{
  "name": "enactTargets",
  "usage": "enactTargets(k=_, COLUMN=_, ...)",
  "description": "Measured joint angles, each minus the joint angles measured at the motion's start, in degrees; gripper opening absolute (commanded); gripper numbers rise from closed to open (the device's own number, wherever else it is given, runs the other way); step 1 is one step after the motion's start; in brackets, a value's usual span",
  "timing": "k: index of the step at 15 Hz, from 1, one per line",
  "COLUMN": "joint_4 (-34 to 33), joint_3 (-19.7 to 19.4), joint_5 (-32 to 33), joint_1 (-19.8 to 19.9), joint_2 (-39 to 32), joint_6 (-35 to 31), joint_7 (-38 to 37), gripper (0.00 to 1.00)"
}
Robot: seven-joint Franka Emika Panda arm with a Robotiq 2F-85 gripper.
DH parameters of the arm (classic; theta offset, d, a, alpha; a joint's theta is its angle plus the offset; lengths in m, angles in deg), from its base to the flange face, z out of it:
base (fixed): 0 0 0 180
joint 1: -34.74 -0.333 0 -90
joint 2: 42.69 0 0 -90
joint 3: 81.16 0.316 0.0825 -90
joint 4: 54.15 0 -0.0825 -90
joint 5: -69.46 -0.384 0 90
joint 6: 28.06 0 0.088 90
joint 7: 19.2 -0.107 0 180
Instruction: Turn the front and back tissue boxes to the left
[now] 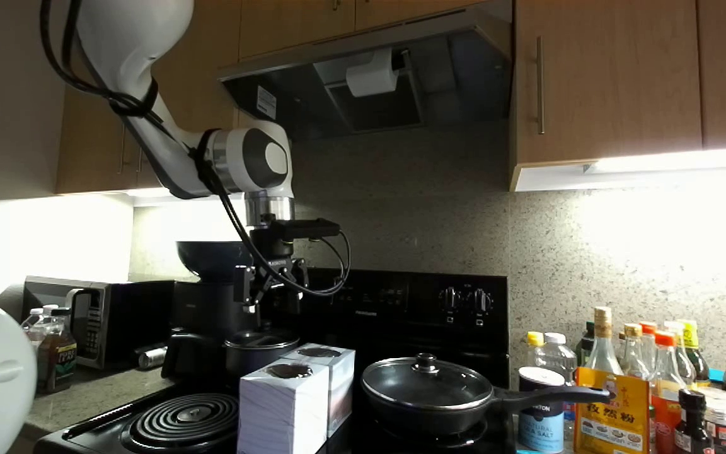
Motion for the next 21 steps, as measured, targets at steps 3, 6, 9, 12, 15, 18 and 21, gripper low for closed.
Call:
enactTargets(k=3, joint_4=-1.6, joint_3=-0.57, joint_5=0.0, joint_1=0.02, joint_2=-1.94, joint_6=-1.0, joint_7=0.0, gripper=1.0)
enactTargets(k=6, joint_4=-6.04, joint_3=-1.05, joint_5=0.03, joint_1=0.15, joint_2=-6.91, joint_6=-0.94, joint_7=0.05, gripper=1.0)
enactTargets(k=9, joint_4=-11.98, joint_3=-1.09, joint_5=0.3, joint_1=0.28, joint_2=-13.26, joint_6=0.76, joint_7=0.05, gripper=1.0)
enactTargets(k=12, joint_4=-15.88, joint_3=-0.98, joint_5=1.5, joint_1=0.54, joint_2=-17.8, joint_6=2.83, joint_7=0.03, gripper=1.0)
enactTargets(k=15, joint_4=-16.41, joint_3=-0.51, joint_5=0.82, joint_1=0.72, joint_2=-18.64, joint_6=2.72, joint_7=0.03, gripper=1.0)
enactTargets(k=18, joint_4=-16.43, joint_3=0.7, joint_5=-1.7, joint_1=0.72, joint_2=-18.66, joint_6=1.19, joint_7=-2.39, gripper=1.0)
enactTargets(k=21, joint_4=-16.58, joint_3=1.14, joint_5=-2.59, joint_1=0.73, joint_2=-18.79, joint_6=-0.94, joint_7=-10.83, gripper=1.0)
